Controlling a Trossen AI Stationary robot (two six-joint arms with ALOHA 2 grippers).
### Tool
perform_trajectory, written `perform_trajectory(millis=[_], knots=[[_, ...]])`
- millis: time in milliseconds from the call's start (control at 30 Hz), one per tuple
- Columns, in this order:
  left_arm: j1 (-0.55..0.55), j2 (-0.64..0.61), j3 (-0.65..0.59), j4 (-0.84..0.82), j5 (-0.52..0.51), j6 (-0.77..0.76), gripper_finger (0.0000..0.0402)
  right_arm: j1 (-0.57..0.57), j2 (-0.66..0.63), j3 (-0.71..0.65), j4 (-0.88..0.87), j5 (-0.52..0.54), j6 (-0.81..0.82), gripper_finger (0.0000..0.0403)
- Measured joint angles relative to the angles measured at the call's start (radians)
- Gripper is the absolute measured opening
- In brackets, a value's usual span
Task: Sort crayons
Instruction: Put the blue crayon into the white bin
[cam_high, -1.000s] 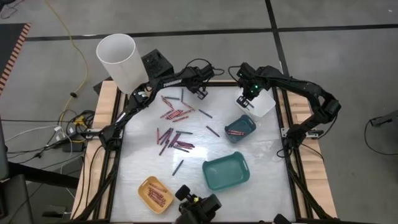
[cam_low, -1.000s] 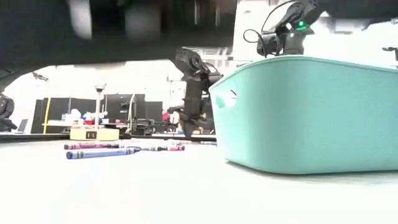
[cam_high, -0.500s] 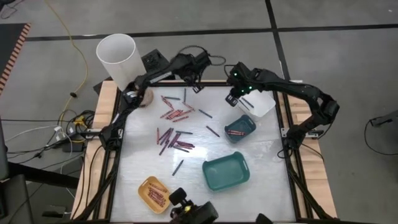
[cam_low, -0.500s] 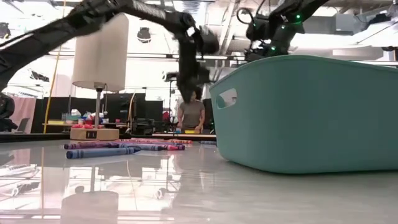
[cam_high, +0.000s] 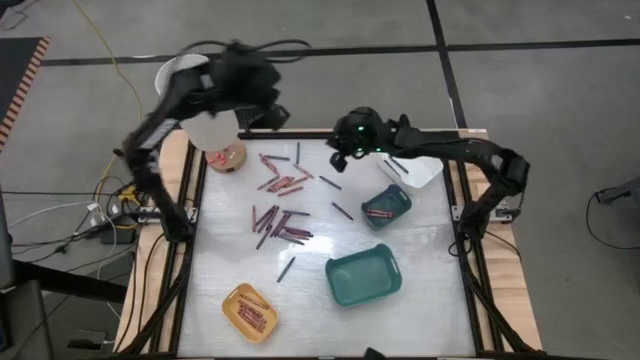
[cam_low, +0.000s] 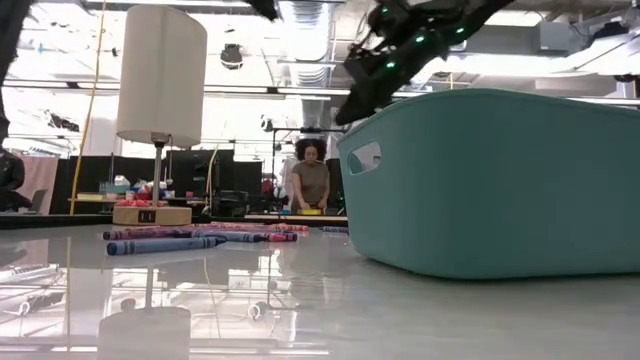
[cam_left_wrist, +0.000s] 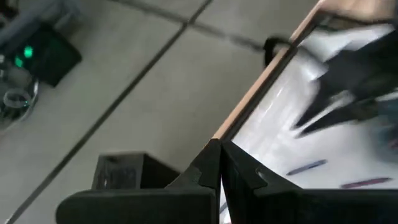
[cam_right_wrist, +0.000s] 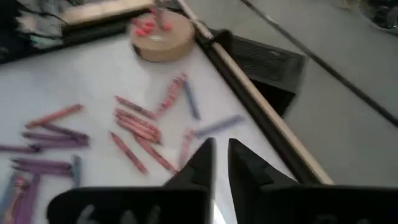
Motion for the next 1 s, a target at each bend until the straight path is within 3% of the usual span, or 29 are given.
perform_trajectory(millis=[267, 500, 800, 1000], knots=[[-0.097, -0.213, 0.0, -0.086, 0.068, -0.062, 0.0, 0.046, 0.271, 0.265, -0.06, 0.063, -0.011, 0.0129], [-0.188, -0.333, -0.012, -0.121, 0.065, -0.122, 0.0, 0.048, 0.548, 0.659, -0.341, 0.175, 0.076, 0.0196], [-0.222, -0.377, -0.023, -0.211, 0.061, -0.168, 0.0, 0.058, 0.854, 1.083, -0.603, 0.203, 0.248, 0.0198], [-0.221, -0.377, -0.023, -0.258, 0.059, -0.171, 0.0, 0.038, 0.898, 1.062, -0.634, 0.203, 0.345, 0.0191]])
